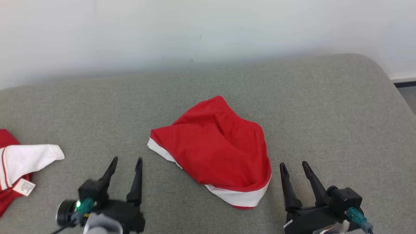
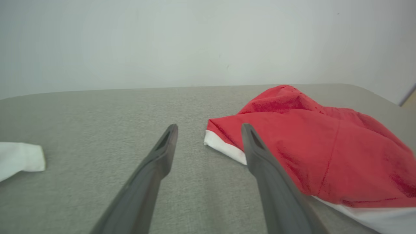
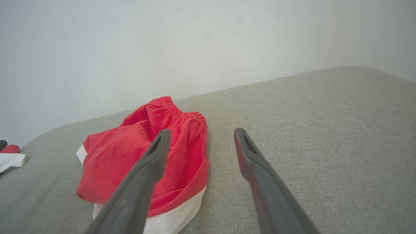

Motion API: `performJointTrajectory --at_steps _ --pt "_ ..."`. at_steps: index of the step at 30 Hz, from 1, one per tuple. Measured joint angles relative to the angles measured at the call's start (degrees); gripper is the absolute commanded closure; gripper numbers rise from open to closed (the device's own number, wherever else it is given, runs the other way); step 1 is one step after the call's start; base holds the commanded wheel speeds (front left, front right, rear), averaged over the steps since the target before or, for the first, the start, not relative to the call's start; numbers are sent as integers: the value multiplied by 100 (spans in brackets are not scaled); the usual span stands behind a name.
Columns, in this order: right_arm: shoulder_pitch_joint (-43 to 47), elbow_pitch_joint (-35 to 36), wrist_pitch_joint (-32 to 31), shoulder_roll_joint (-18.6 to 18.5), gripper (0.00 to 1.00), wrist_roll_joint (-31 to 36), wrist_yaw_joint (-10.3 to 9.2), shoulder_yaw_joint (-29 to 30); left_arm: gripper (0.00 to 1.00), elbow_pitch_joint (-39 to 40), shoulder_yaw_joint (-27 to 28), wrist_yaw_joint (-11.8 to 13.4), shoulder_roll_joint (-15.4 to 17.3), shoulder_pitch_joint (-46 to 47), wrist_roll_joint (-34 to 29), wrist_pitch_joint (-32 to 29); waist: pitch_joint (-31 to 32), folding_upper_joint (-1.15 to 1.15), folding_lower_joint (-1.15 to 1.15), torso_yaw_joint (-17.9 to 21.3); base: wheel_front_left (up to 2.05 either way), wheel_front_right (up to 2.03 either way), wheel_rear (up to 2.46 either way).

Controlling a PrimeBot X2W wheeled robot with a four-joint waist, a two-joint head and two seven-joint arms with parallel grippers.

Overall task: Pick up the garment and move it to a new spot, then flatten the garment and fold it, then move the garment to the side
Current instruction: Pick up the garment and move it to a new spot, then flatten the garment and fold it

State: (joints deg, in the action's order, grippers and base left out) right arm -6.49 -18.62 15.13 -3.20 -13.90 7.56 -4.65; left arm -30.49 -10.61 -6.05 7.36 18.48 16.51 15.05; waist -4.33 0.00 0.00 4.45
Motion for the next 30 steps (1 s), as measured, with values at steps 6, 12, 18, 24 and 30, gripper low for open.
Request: performJointTrajectory --at_steps 6,12,18,24,30 --pt "86 -51 0 2 0 64 0 -16 0 597 641 -9 -19 -864 -374 0 172 0 0 -113 0 0 0" --pt "214 -122 0 -15 0 96 0 -80 0 1084 1203 -43 -192 -1573 -625 0 318 0 0 -198 0 0 0" --pt "277 -202 0 -88 0 99 0 -102 0 1504 1460 -43 -387 -2082 -777 0 383 0 -1 -273 0 0 0" --pt "302 -237 0 -118 0 130 0 -109 0 1615 1533 -47 -428 -2332 -905 0 413 0 0 -299 0 0 0" --pt "337 -279 0 -115 0 132 0 -116 0 1622 1490 -52 -437 -2397 -883 0 407 0 0 -318 0 0 0"
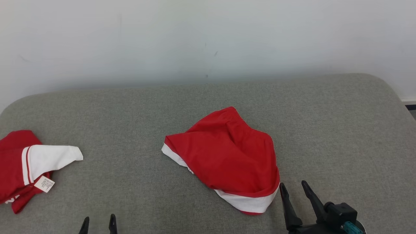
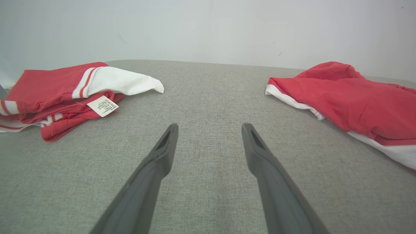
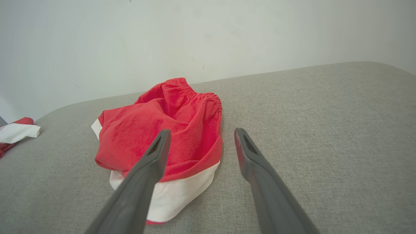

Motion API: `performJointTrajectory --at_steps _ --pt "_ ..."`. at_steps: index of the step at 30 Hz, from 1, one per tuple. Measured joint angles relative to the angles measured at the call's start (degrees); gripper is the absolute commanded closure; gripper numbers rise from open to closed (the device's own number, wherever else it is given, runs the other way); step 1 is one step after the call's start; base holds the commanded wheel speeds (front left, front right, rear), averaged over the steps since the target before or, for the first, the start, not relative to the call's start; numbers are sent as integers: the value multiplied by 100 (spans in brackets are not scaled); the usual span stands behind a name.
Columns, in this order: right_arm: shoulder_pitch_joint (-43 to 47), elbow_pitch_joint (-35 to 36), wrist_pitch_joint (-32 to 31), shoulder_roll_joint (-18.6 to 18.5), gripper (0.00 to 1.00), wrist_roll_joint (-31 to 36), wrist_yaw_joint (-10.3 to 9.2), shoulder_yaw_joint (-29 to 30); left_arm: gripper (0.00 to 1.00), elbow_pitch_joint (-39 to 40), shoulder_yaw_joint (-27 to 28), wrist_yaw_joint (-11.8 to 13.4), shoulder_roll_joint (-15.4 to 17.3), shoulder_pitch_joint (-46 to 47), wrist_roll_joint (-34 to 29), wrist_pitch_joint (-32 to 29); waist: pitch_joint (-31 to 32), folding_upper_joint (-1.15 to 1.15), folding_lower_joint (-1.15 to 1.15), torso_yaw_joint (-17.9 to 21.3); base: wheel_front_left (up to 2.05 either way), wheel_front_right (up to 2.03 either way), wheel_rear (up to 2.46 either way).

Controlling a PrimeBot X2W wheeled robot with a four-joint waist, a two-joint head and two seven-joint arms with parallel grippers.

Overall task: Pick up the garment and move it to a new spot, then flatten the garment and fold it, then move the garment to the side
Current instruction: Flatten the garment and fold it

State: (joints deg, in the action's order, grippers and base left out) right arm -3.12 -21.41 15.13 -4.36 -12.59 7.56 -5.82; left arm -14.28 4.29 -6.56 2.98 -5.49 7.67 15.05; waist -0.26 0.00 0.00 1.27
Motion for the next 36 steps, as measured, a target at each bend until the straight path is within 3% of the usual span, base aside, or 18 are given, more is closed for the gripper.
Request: performJointTrajectory --at_steps 23,26,27,29,36 --pt "-395 -608 0 -35 3 -60 0 10 0 124 -567 -24 -4 419 175 0 -725 1 1 -354 0 0 0" --pt "-471 -720 0 -45 17 -60 0 47 0 126 -603 -26 -4 497 204 0 -834 1 1 -417 0 0 0" --pt "-483 -738 0 -45 51 -60 0 52 0 130 -611 -27 -4 510 210 0 -861 1 1 -434 0 0 0" --pt "-497 -788 0 -37 100 -62 0 85 0 162 -632 -48 -4 548 224 0 -900 1 1 -456 0 0 0" --pt "-499 -711 -1 -4 100 -127 0 201 0 123 -665 -55 -4 548 245 0 -819 1 1 -397 0 0 0"
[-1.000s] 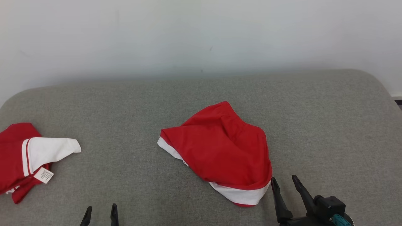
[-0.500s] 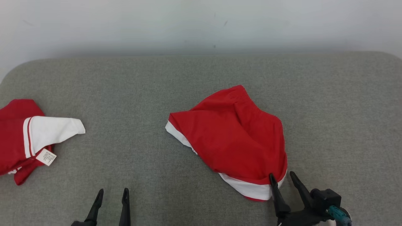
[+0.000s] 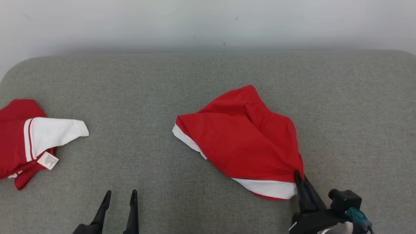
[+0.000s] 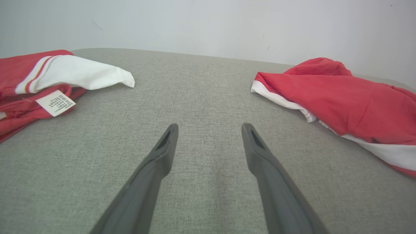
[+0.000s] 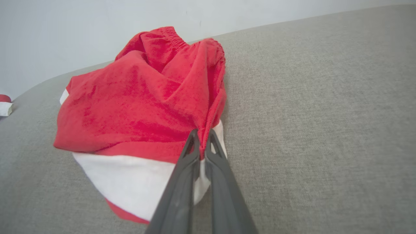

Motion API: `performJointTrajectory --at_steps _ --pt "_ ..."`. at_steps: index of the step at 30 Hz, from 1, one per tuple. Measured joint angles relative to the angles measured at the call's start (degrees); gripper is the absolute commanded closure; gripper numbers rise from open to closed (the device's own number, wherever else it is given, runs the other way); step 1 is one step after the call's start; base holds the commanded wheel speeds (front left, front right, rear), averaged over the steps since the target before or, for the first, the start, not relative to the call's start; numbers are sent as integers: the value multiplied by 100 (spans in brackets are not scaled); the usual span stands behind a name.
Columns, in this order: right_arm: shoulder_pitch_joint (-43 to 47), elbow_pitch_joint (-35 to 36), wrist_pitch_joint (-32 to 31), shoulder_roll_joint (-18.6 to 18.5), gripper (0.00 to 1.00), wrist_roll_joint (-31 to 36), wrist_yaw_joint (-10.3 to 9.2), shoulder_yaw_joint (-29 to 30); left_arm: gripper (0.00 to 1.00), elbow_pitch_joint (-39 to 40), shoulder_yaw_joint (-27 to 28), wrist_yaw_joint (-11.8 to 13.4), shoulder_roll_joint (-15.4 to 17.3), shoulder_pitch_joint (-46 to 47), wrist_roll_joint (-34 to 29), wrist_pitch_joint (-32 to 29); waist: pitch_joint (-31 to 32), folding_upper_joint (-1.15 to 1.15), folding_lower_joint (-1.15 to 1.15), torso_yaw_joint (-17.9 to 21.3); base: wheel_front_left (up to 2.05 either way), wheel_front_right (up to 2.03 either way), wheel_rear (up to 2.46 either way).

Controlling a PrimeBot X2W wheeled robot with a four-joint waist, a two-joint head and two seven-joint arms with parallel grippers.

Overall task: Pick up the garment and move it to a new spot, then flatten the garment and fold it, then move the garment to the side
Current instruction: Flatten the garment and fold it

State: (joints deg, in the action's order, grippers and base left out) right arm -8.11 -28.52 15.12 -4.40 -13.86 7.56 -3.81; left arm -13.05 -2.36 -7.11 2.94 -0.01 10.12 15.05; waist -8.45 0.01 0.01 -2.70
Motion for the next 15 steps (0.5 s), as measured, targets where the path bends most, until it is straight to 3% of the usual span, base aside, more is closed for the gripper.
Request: performJointTrajectory --at_steps 11,15 --pt "-68 1458 1 63 100 -229 0 229 0 -92 -22 -24 0 -157 1 0 371 -1 -1 165 0 0 0" --pt "-146 1600 1 70 100 -186 0 477 0 -143 -47 -27 0 -253 5 0 555 -1 -1 220 0 0 0"
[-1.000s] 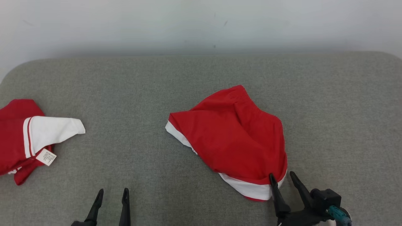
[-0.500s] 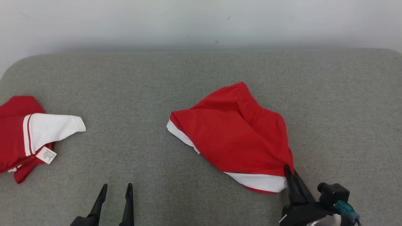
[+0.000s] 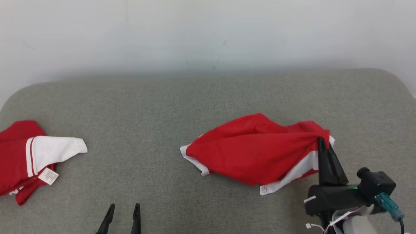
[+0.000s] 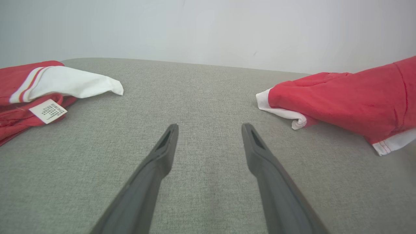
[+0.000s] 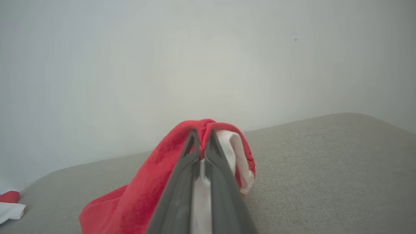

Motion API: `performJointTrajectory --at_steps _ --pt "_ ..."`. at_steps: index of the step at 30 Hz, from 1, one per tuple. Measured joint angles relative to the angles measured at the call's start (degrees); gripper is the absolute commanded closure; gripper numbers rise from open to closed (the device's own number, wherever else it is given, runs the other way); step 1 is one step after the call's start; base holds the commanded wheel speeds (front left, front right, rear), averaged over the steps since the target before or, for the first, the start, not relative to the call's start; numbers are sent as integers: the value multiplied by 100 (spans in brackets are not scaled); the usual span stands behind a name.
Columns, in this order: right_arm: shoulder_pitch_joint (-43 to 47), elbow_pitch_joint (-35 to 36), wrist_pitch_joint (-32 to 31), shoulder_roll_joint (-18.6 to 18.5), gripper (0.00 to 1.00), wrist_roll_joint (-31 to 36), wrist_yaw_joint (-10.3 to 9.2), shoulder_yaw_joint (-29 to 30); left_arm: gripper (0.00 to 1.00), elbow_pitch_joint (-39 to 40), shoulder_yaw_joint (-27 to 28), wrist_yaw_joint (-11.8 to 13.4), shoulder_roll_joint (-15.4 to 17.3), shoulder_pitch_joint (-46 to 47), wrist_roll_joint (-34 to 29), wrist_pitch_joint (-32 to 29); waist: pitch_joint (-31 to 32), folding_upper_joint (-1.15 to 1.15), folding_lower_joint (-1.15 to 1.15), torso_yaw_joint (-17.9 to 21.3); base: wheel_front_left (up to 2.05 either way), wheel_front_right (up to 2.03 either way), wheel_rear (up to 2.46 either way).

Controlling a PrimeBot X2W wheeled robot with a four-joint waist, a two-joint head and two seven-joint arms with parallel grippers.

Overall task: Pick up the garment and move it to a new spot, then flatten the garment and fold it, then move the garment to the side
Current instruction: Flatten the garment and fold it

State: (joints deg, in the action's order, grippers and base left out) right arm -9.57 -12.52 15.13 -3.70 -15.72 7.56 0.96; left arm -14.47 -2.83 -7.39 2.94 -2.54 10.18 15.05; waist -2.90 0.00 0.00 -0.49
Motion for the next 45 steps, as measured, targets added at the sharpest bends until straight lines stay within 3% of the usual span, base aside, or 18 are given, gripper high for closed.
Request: performJointTrajectory --at_steps 1,2,3,4,12,25,32,33,34,35,36,45 --pt "1 -65 0 4 100 67 0 76 0 -3 -10 -1 -1 -1 0 0 42 0 0 10 0 0 0" --pt "9 -176 0 -8 83 154 0 152 0 -7 -20 -1 -1 -6 1 0 81 0 -1 19 0 0 0" --pt "23 -337 1 -31 58 286 0 225 0 -12 -34 -1 0 -14 5 0 113 0 -1 24 0 0 0" --pt "29 -498 -1 -34 0 339 0 324 0 -21 -45 -1 -1 -20 8 0 140 0 -1 26 0 0 0" --pt "309 -811 0 25 0 770 0 537 0 -81 -31 -2 -1 -66 35 0 63 0 0 -40 0 0 0" --pt "456 -860 0 24 0 589 0 -826 0 -105 -153 -3 -1 122 91 0 -303 0 0 -65 0 0 0" --pt "26 -1708 -1 -115 0 634 0 -1001 0 -185 -279 -11 -2 177 176 0 -382 0 0 -239 0 0 0" --pt "-18 -1850 -1 -112 4 634 0 -1010 0 -190 -281 -11 -1 185 196 0 -390 0 0 -271 0 0 0" --pt "-73 -1973 0 -107 51 632 0 -1015 0 -196 -292 -11 -1 192 201 0 -398 0 0 -305 0 0 0" --pt "-121 -2050 -1 -102 82 631 0 -1044 0 -199 -299 -11 -1 195 202 0 -406 0 0 -336 0 0 0" --pt "-170 -2087 0 -98 100 613 0 -1081 0 -202 -310 -11 -1 197 203 0 -416 0 0 -367 0 0 0" --pt "-565 -1301 -1 -137 100 159 -1 -1272 0 -207 -415 -12 -1 263 205 0 -548 0 0 -540 0 0 0"
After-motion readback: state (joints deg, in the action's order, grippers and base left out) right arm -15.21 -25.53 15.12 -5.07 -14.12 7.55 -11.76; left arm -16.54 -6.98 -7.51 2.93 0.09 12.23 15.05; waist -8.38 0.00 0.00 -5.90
